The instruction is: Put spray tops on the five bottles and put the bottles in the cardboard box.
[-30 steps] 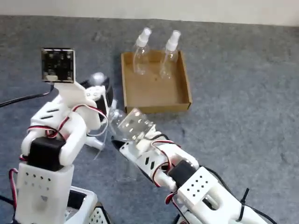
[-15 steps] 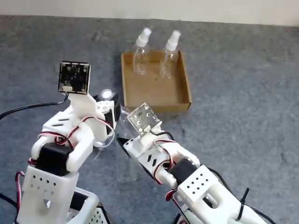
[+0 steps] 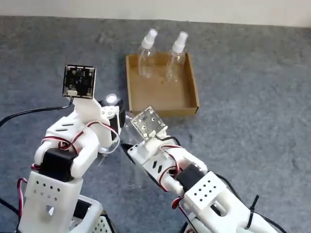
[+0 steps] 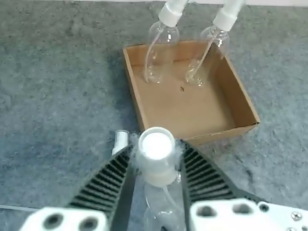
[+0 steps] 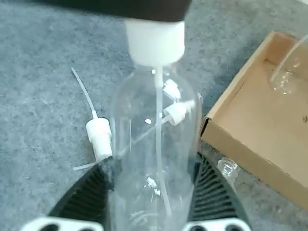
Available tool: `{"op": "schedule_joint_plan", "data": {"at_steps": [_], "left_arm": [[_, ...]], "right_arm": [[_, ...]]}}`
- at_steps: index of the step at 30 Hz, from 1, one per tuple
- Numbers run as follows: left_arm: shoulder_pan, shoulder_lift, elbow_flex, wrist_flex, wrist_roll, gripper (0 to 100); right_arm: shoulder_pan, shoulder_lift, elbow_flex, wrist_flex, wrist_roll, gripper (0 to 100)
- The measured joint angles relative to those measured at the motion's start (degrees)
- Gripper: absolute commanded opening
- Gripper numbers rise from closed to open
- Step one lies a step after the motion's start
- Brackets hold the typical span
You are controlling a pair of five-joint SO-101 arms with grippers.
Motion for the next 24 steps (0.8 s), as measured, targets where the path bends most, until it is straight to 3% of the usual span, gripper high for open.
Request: {"op": "schedule_joint_plan", "data": {"at_steps": [4, 9, 24], "left_arm": [[0.0, -0.09, 0.0, 0.0, 0.0, 2], [0.0, -0.09, 0.0, 0.0, 0.0, 13], [-0.09, 0.0, -4.92, 1.76, 0.0, 13]], "right_arm": [[0.0, 0.0, -0.18, 0.0, 0.0, 0.4], [0.0, -2.02, -0.18, 0.0, 0.0, 0.4], [0.26, -10.37, -0.7, 0.18, -0.09, 0.4]]}}
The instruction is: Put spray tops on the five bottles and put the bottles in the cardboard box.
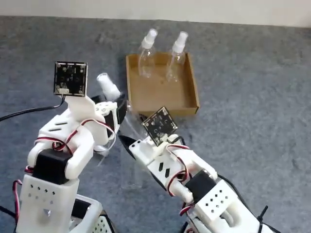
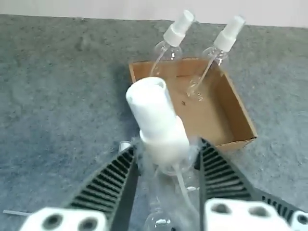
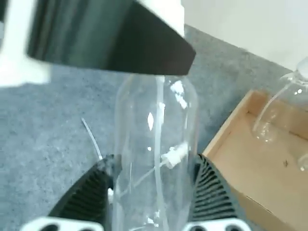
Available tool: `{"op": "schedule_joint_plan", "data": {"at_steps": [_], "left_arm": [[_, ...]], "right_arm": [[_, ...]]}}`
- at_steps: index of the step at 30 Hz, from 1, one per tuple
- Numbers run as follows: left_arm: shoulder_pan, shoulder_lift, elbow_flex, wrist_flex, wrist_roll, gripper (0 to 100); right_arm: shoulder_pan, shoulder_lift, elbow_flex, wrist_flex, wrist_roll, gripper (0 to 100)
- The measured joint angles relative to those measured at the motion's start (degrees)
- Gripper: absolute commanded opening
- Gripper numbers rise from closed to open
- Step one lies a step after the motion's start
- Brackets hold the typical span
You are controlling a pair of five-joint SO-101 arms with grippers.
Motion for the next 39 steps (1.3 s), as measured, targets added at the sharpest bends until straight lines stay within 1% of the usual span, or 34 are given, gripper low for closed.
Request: {"op": "schedule_joint_plan", "data": {"at_steps": [2, 6, 12, 15, 18, 20, 22, 24, 27, 30, 34, 37, 39], "left_arm": [[0.0, 0.0, -1.58, 1.93, 0.0, 14], [0.0, 0.35, -3.52, 5.98, -0.09, 21], [0.44, 0.7, -3.52, 6.68, -0.18, 22], [0.09, 0.88, -3.52, 6.68, -0.18, 22], [-0.26, 0.88, -1.67, 6.68, -0.26, 22], [-2.55, 0.88, 1.05, 5.98, -0.26, 22], [-5.54, 0.88, 4.13, 2.99, -0.26, 22], [-8.35, 0.88, 6.51, -0.18, -0.26, 22], [-10.02, 0.88, 8.7, -2.64, -0.26, 22], [-10.9, 0.97, 9.32, -2.99, -0.26, 22], [-10.9, 0.88, 11.6, -3.43, -2.37, 22], [-10.9, 0.88, 11.96, -3.43, -3.16, 22], [-10.9, 0.88, 12.04, -3.43, -3.25, 22]], "right_arm": [[1.76, 0.0, 0.0, 0.0, 0.0, 0.4], [8.88, -1.67, -0.26, 0.18, -0.09, 0.4], [20.57, -2.29, -0.26, 7.91, -0.09, 0.4], [28.92, -2.37, -0.26, 11.43, 0.26, 0.4], [39.3, -2.37, -0.26, 14.24, 6.07, 0.4], [46.68, -2.29, -0.26, 15.03, 11.25, 0.4], [53.45, -0.53, -0.26, 15.03, 15.74, 0.4], [57.93, 3.16, -0.26, 15.03, 19.78, 0.4], [62.42, 11.78, -0.26, 15.03, 24.88, 0.4], [66.11, 23.03, -0.35, 14.77, 27.52, 0.4], [67.43, 37.1, -2.99, 11.96, 28.4, 0.4], [67.52, 42.99, -6.24, 11.16, 28.4, 0.9], [67.6, 46.07, -7.82, 10.99, 28.48, 3.4]]}}
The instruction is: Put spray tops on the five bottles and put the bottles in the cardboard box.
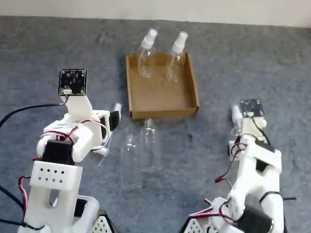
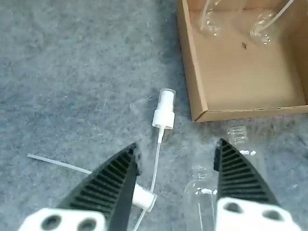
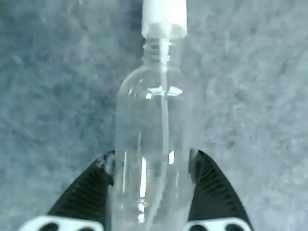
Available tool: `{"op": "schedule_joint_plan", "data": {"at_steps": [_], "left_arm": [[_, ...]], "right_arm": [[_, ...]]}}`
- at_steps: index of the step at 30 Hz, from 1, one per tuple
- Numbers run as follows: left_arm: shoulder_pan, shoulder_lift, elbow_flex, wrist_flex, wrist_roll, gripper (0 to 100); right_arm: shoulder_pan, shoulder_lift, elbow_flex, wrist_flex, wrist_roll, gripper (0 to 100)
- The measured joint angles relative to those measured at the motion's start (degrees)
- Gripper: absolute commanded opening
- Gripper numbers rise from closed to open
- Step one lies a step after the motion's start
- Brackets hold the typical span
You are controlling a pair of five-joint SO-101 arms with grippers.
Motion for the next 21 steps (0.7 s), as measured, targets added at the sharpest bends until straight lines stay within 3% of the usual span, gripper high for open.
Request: {"op": "schedule_joint_plan", "data": {"at_steps": [7, 16, 21], "left_arm": [[0.0, 0.09, 1.76, -0.88, -0.18, 22], [0.0, 0.09, 2.55, -2.37, -0.35, 22], [0.0, 0.09, 2.55, -2.37, -0.35, 22]], "right_arm": [[0.0, 1.85, -1.85, 1.41, -0.26, 22.3], [-3.34, 2.11, -17.14, 21.45, -3.34, 23.5], [-3.6, 9.93, -28.4, 27.69, -3.6, 23.5]]}}
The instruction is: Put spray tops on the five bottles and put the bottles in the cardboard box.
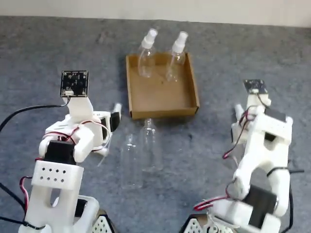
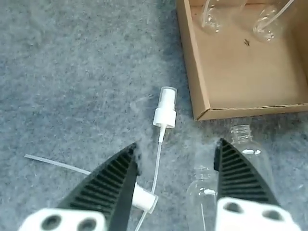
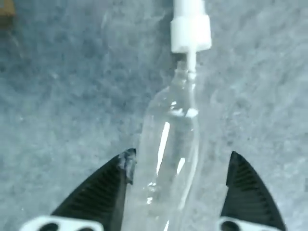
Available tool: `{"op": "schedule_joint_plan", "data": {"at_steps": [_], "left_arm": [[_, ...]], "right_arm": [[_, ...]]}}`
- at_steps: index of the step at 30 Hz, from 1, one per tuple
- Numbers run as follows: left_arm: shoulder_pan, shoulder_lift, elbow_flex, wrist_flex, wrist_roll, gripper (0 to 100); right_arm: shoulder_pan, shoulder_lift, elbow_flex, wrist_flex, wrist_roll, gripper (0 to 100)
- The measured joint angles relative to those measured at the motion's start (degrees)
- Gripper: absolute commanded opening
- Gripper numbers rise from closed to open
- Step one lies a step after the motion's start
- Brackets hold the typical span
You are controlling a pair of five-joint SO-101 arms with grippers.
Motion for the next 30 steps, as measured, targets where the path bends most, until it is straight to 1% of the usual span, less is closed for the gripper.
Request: {"op": "schedule_joint_plan", "data": {"at_steps": [5, 7, 10, 11, 17, 20, 25, 28, 30], "left_arm": [[0.0, 0.0, 0.0, 0.0, 0.0, 22], [0.0, 0.0, 0.0, 0.0, 0.0, 22], [0.0, 0.0, 0.0, 0.0, 0.0, 22], [0.0, 0.0, 0.0, 0.0, 0.0, 22], [0.0, 0.0, 0.0, 0.0, 0.0, 22], [0.0, 0.0, 0.0, 0.0, 0.0, 22], [0.0, 0.0, 0.0, 0.0, 0.0, 22], [0.0, 0.0, 0.0, 0.0, 0.0, 22], [0.0, 0.0, 0.0, 0.0, 0.0, 22]], "right_arm": [[-0.26, 8.7, -5.98, 1.23, 0.0, 21.9], [-0.26, 11.25, -6.51, 1.23, 0.0, 15.7], [-0.26, 13.63, -6.51, 1.58, 0.0, 1.6], [-0.26, 14.07, -6.51, 1.49, 0.0, 0.0], [-0.26, 14.24, -7.03, 1.49, 0.0, 0.3], [-0.26, 11.08, -6.95, 1.58, 0.0, 0.3], [-0.44, -1.41, -6.77, 0.44, 0.0, 0.3], [-0.44, -9.67, -2.99, 0.18, 0.18, 0.3], [-0.44, -14.68, 0.09, 0.18, 1.58, 0.3]]}}
